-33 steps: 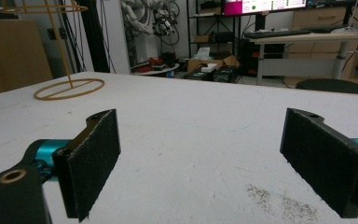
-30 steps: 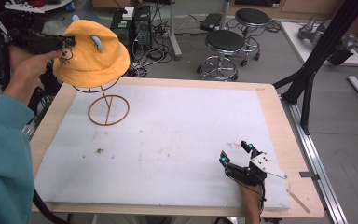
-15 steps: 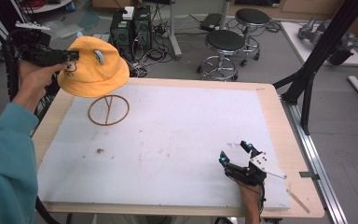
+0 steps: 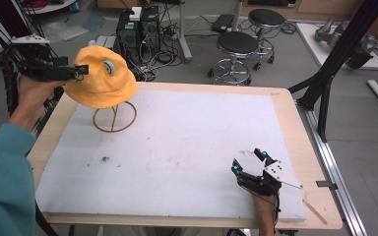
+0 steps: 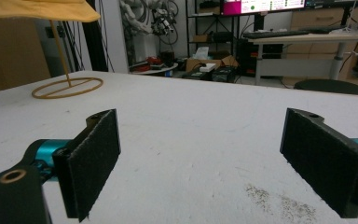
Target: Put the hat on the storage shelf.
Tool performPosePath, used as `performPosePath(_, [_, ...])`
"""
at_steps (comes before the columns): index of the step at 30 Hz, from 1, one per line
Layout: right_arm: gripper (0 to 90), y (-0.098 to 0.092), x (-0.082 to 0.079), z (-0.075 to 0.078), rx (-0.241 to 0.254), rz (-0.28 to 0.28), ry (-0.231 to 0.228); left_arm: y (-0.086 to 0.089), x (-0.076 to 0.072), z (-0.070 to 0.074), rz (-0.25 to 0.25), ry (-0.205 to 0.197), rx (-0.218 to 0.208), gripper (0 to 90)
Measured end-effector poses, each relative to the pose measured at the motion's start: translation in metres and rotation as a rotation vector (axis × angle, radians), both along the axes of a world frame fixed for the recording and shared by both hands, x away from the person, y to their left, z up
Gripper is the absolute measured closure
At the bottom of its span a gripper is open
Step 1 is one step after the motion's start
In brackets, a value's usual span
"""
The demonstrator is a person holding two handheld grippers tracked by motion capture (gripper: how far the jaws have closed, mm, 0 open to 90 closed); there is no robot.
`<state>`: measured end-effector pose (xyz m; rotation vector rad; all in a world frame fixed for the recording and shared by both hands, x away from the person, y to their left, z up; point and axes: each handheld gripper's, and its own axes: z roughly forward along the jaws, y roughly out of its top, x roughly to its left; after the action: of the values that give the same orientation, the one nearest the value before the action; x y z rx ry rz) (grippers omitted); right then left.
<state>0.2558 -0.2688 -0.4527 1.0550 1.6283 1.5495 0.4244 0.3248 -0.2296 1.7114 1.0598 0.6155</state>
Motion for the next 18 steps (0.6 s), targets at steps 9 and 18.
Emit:
performPosePath(9, [11.0, 0.001, 0.001, 0.000, -0.006, -0.003, -0.001, 0.004, -0.063, -0.036, -0.065, -0.096, -0.024, 9.0])
performPosePath(18, [11.0, 0.001, 0.001, 0.000, -0.014, -0.004, -0.002, -0.018, -0.107, -0.086, -0.173, -0.137, -0.046, 9.1])
